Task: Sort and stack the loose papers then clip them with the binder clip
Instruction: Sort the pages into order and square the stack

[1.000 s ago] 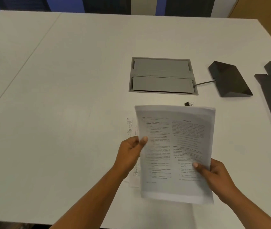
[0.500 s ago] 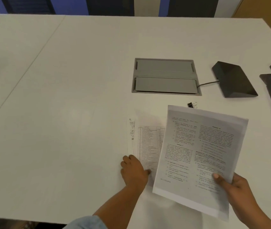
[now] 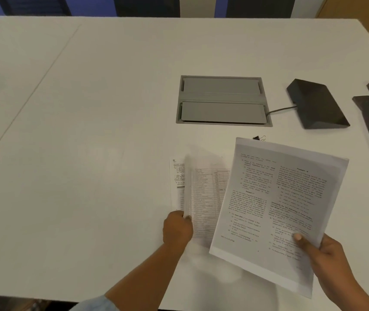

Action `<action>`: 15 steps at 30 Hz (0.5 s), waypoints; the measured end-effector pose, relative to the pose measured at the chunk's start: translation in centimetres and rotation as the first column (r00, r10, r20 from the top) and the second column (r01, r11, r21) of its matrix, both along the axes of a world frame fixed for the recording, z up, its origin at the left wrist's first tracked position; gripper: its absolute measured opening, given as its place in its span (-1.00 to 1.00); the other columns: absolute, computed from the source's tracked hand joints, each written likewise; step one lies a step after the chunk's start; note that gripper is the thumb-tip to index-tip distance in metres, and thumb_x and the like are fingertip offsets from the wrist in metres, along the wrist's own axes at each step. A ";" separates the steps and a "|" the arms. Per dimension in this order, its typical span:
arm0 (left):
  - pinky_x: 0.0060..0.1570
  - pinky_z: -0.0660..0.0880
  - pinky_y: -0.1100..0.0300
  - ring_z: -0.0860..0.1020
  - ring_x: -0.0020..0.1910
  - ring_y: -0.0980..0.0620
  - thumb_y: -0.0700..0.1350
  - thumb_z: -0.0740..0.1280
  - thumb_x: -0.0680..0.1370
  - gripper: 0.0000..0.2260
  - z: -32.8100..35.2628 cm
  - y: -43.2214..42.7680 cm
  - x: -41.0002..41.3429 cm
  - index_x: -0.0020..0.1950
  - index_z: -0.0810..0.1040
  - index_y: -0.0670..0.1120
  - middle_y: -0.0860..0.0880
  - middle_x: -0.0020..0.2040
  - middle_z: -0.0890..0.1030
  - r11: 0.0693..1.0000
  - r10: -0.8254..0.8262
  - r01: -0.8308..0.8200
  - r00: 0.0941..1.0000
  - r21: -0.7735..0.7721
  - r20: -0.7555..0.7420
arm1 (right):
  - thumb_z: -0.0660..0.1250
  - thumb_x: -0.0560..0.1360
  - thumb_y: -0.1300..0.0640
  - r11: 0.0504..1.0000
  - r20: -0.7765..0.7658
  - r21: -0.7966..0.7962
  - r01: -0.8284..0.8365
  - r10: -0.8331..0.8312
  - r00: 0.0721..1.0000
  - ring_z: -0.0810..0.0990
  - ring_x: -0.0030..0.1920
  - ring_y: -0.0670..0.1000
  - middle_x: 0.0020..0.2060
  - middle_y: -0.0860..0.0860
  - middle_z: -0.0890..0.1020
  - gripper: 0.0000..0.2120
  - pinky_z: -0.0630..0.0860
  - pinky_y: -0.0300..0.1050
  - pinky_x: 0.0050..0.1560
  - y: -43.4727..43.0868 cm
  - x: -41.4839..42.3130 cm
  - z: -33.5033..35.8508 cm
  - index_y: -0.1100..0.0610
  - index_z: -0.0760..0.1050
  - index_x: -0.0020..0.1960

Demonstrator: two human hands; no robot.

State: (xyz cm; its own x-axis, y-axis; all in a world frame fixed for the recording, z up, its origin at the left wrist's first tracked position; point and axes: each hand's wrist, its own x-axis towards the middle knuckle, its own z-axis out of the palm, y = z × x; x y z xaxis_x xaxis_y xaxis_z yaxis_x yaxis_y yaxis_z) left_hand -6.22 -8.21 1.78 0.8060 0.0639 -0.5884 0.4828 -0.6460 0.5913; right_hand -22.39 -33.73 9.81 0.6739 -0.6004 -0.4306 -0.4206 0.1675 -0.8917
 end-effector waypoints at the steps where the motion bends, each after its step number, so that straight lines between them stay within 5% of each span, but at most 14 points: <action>1: -0.25 0.56 0.18 0.63 -0.24 -0.01 -0.14 0.34 0.57 -0.85 0.1 0.2 0.1 -0.09 0.67 -0.18 -0.06 -0.14 0.71 1.000 0.018 -0.018 1.000 -0.016 0.009 | 0.35 0.51 0.25 1.000 -0.003 0.004 0.000 0.000 1.000 0.68 -0.05 0.08 -0.13 -0.06 0.75 -0.86 0.62 -0.21 -0.22 -0.1 0.0 -0.1 0.06 0.60 0.01; 6: -0.41 0.30 0.25 0.37 -0.42 0.05 -0.16 0.47 0.48 -0.70 0.6 0.7 0.0 -0.31 0.37 -0.11 -0.03 -0.37 0.44 0.991 0.114 -0.111 0.993 -0.073 0.036 | 0.35 0.50 0.23 0.999 0.002 0.034 0.028 -0.028 1.000 0.70 -0.08 0.02 -0.18 -0.13 0.76 -0.87 0.60 -0.33 -0.30 -0.2 0.2 -0.1 0.07 0.61 0.00; 10: -0.49 0.28 0.43 0.42 -0.45 0.10 -0.15 0.48 0.49 -0.65 0.5 0.9 -0.2 -0.37 0.35 -0.08 0.05 -0.42 0.44 0.984 0.153 -0.148 0.987 -0.101 0.051 | 0.37 0.47 0.20 0.999 0.004 0.031 0.036 -0.036 0.999 0.71 -0.06 0.08 -0.15 -0.11 0.76 -0.86 0.61 -0.31 -0.28 -0.1 0.3 -0.2 0.08 0.61 0.01; 12: -0.26 0.52 0.37 0.62 -0.18 -0.03 -0.11 0.46 0.51 -0.88 0.5 1.0 -0.2 -0.16 0.58 -0.12 0.00 -0.18 0.64 0.983 0.169 -0.165 0.984 -0.075 0.053 | 0.35 0.51 0.25 0.999 -0.012 0.037 0.036 -0.036 0.999 0.69 -0.03 0.10 -0.14 -0.11 0.76 -0.86 0.62 -0.31 -0.29 -0.2 0.3 -0.1 0.08 0.61 0.03; 15: 0.21 0.54 -0.03 0.58 0.24 -0.14 -0.03 0.47 0.50 -0.53 0.2 1.0 0.0 0.36 0.51 -0.18 -0.10 0.30 0.59 0.982 0.166 -0.169 0.985 0.088 0.041 | 0.37 0.50 0.21 0.998 -0.021 0.042 0.046 -0.045 0.999 0.69 -0.03 0.10 -0.14 -0.11 0.75 -0.86 0.61 -0.32 -0.30 -0.2 0.4 0.0 0.08 0.60 0.04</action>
State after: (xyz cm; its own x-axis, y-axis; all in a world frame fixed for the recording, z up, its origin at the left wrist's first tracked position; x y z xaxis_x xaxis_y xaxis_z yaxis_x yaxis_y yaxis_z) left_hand -6.18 -7.17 2.02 0.7984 0.2516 -0.5471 0.5697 -0.6098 0.5510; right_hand -22.00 -33.97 9.83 0.6375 -0.6106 -0.4698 -0.4294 0.2246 -0.8747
